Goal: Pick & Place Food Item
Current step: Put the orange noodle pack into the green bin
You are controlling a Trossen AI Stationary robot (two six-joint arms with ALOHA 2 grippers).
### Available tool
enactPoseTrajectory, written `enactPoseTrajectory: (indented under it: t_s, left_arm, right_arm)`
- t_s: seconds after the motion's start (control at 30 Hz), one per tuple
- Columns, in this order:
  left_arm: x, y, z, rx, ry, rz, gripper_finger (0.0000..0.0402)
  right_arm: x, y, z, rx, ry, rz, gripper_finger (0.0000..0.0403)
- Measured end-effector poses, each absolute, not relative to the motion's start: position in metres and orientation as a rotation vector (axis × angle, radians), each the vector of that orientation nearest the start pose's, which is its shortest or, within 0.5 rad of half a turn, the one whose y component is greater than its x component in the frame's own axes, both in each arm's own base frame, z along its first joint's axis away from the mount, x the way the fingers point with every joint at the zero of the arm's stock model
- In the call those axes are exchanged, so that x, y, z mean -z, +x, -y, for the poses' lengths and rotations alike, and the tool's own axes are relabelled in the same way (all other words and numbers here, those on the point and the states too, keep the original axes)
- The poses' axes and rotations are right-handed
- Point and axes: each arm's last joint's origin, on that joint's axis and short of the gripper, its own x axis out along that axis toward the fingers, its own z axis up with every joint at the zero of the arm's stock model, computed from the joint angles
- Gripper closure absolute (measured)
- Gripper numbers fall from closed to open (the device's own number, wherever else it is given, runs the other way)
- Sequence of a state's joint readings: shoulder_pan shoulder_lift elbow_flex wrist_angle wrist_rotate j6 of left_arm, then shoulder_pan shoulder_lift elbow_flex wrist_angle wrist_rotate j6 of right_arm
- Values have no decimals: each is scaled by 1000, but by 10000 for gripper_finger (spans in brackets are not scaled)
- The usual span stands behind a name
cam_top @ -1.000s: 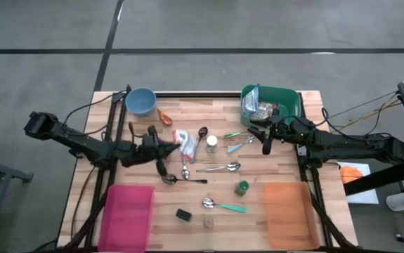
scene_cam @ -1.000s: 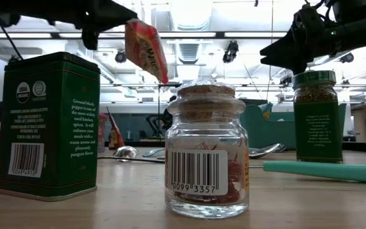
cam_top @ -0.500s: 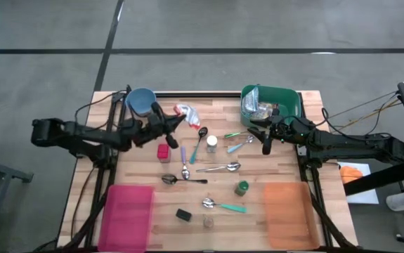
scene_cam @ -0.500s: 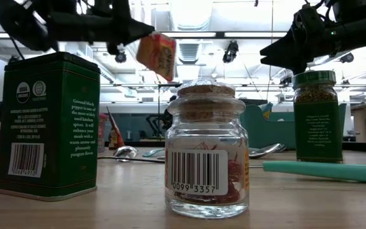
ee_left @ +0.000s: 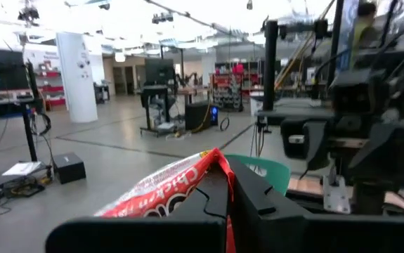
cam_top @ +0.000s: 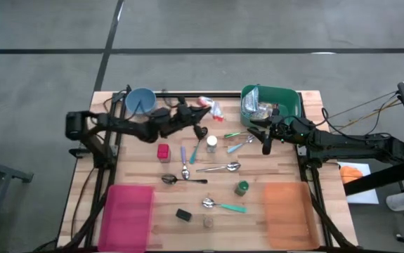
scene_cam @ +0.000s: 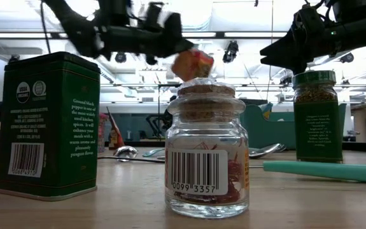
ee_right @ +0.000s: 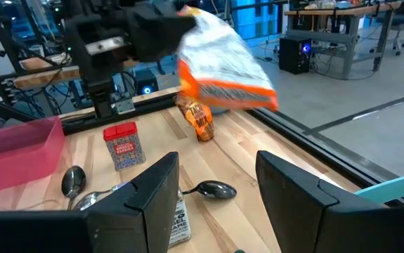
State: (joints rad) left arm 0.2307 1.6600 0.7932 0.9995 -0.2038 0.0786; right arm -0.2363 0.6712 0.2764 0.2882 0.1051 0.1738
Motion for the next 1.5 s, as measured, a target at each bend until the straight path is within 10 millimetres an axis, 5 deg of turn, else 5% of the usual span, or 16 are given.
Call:
enactPoseTrajectory:
  t_s: [0.67,0.87,1.5]
  left_arm:
    - [-256,440,-160,-285,70,-36,401]
    - [-250,467,-174,-253,56,-87,402]
    - [-222,486,-184,-234,-11,-145,401]
  right_arm:
    - [-219,153,40,349,179,-77,216]
    - [-219,153,40,350,180,-77,216]
    - [-219,153,40,349,179,-77,216]
